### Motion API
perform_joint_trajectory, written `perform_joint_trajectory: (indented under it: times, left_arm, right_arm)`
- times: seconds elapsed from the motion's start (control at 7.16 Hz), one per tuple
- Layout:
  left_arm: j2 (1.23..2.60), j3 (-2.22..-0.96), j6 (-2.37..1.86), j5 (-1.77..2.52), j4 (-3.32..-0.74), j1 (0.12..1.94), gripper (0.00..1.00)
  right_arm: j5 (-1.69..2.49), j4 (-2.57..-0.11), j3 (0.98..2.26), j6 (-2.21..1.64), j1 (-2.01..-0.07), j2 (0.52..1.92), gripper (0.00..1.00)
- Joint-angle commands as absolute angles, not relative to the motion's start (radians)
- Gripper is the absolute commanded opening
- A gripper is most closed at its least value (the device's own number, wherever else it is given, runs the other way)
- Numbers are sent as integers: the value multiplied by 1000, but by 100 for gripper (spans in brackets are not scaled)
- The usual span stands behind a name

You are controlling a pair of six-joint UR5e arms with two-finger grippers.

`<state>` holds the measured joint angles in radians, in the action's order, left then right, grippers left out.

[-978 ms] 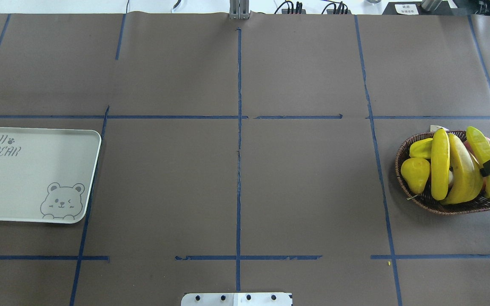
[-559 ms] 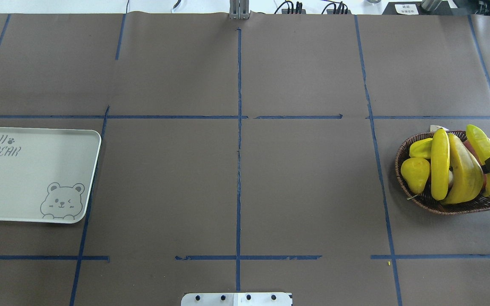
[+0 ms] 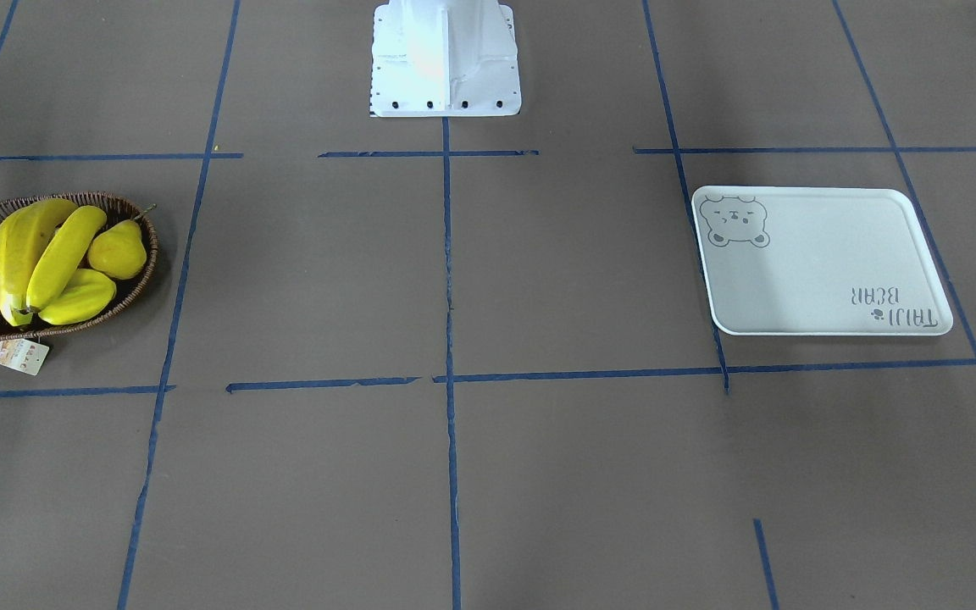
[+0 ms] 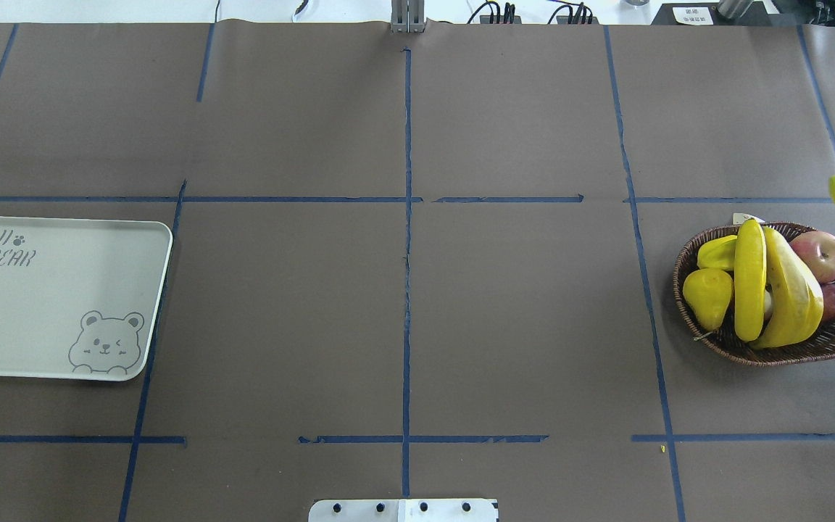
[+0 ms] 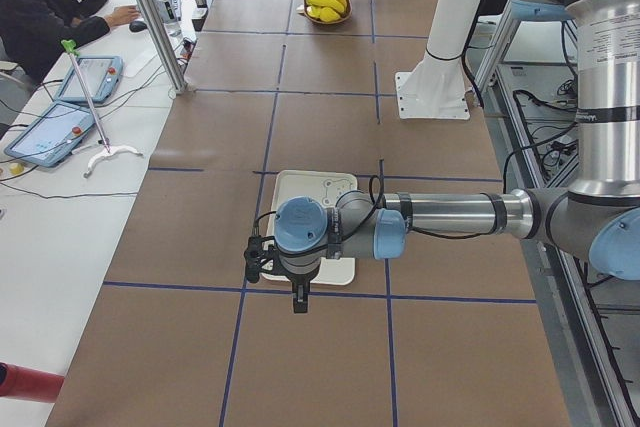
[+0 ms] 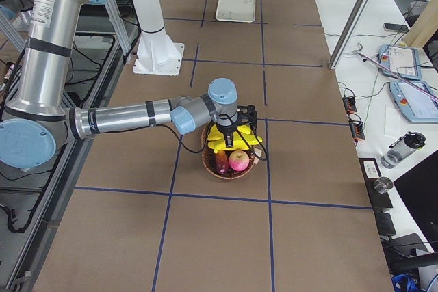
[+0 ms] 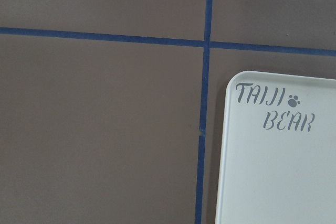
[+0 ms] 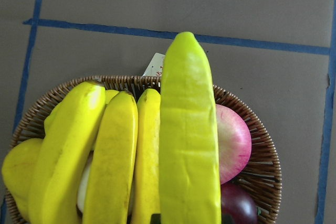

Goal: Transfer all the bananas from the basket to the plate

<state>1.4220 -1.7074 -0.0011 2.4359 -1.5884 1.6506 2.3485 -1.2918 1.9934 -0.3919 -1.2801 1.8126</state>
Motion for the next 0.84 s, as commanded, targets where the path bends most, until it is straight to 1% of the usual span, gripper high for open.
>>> perform_joint_trajectory:
  times: [0.0,0.14,0.28,0.42,0.56,0.7]
  left_arm:
    - [1422,-1709,-2,2439,-1588,1651,100]
    - [1424,-1709,-2,2448,-1589,1651,100]
    - [1427,-1709,-2,2463,-1589,1646,100]
    - [1433,-1713,-2,2465,-1594,1628,100]
    - [1443,-1723,-56,2482,-1630,1567,100]
    - [1469,-1726,-216,2487,-1741,1505,100]
  right_arm:
    - [2372,-1679,2164,-281,-1354,1678,0]
    - [2372,-1845,2167,-281,-1362,1499,0]
    - [2372,-1914,2161,-305,-1292,1391,0]
    - [2385,-1911,2157,-371,-1216,1344,0]
    - [2390,-1879,2151,-549,-1147,1294,0]
    - [2388,-1802,2142,-700,-1081,1260,1]
